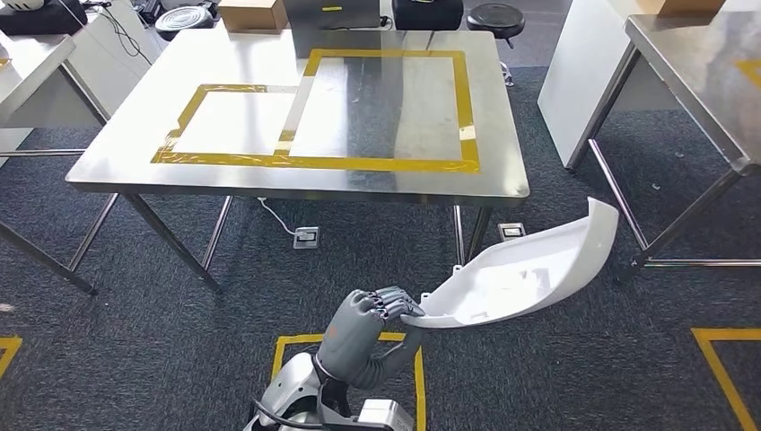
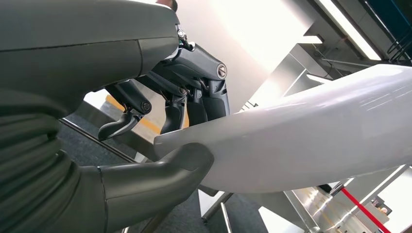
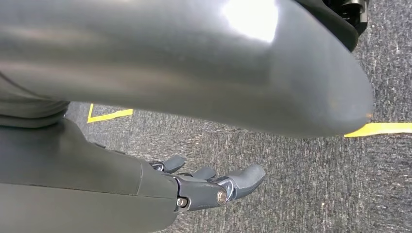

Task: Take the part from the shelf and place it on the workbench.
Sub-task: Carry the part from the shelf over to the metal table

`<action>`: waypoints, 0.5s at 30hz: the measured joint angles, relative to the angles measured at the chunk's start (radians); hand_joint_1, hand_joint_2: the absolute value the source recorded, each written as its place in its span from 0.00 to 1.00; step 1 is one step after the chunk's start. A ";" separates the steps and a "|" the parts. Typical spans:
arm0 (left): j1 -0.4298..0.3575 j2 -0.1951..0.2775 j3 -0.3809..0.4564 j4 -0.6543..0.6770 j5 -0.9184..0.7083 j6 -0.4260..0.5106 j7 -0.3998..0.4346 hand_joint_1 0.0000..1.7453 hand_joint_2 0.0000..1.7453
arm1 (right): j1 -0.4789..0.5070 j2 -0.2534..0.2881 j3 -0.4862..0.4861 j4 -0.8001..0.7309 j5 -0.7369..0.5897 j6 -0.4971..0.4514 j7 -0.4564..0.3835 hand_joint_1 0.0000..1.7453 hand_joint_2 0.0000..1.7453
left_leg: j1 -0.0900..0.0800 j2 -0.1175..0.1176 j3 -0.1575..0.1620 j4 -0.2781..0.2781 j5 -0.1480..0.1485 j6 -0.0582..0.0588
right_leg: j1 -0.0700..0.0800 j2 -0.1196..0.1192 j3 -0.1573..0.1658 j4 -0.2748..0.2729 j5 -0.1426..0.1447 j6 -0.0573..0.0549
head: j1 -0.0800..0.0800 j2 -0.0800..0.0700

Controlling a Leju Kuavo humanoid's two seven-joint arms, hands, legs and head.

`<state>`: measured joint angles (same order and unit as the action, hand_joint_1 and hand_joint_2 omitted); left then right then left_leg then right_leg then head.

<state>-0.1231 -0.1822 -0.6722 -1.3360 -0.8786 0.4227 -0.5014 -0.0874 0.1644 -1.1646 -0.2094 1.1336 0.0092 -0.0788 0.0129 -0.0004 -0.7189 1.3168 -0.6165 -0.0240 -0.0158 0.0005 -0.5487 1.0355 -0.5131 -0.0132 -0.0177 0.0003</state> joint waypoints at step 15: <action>0.000 -0.003 0.000 -0.004 -0.005 0.000 0.005 1.00 1.00 | -0.003 0.003 0.001 0.001 0.003 0.001 0.000 0.00 0.00 | -0.012 -0.007 0.124 -0.281 0.145 0.065 | 0.003 0.004 -0.121 0.261 -0.140 0.056 | 0.004 0.000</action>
<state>-0.1228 -0.1853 -0.6718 -1.3404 -0.8834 0.4227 -0.4967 -0.0906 0.1671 -1.1635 -0.2087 1.1370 0.0099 -0.0793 0.0011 -0.0073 -0.5945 1.0359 -0.4717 0.0413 -0.0126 0.0049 -0.6700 1.2967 -0.6528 0.0426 -0.0133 0.0002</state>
